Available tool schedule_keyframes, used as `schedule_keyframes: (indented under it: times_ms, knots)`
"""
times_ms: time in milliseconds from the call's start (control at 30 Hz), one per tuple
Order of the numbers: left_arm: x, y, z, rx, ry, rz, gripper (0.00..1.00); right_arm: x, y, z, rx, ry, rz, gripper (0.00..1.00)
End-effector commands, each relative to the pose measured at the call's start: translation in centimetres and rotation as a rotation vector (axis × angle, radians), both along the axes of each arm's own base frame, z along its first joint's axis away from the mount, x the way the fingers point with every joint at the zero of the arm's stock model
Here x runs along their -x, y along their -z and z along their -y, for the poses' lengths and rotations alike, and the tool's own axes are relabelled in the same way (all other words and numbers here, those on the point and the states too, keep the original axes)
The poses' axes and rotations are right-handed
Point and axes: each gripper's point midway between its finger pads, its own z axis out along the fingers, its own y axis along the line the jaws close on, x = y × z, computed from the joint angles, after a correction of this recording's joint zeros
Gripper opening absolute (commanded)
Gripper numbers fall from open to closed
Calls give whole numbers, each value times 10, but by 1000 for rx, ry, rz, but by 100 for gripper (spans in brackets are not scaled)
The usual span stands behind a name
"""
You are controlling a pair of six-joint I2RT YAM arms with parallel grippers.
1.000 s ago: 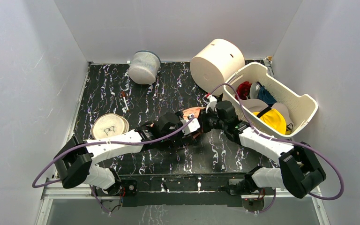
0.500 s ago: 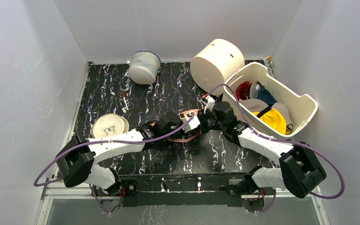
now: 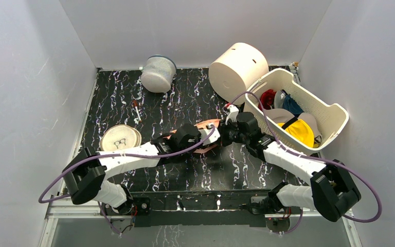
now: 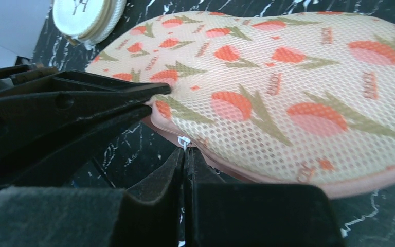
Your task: Unzip the laundry bag and remove the bra
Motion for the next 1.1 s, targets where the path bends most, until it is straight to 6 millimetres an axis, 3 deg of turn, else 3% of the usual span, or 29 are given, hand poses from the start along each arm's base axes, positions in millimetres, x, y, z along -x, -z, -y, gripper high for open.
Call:
schedule_keyframes:
  times_ms: [0,233,400,500,600,700,800,933,1000,1067]
  knots:
    - [-12,-18,-18,-27,-46,115,0,-22,-17,21,74,87,114,0]
    - [-21,-27,-36,-50,-111,204,0,-38,-17,57,93,159,113,0]
    - [-11,-25,-23,-11,-51,134,0,-27,-31,43,37,58,133,0]
    - [2,-24,-4,38,24,44,13,-16,-36,22,-35,-9,113,0]
    - [11,-21,10,73,72,-19,38,-10,-38,4,-94,-50,85,0]
    - [16,-19,15,88,88,-56,58,-10,-42,-3,-122,-47,82,0]
    - [19,-19,18,107,98,-69,71,-8,-45,-8,-149,-58,82,0]
    - [23,-19,23,129,121,-80,75,-3,-46,-14,-155,-79,72,0]
    - [21,-20,23,126,114,-77,73,-3,-48,-16,-155,-84,73,0]
    - [17,-7,20,83,89,-86,68,-2,-48,-17,-156,-87,74,0]
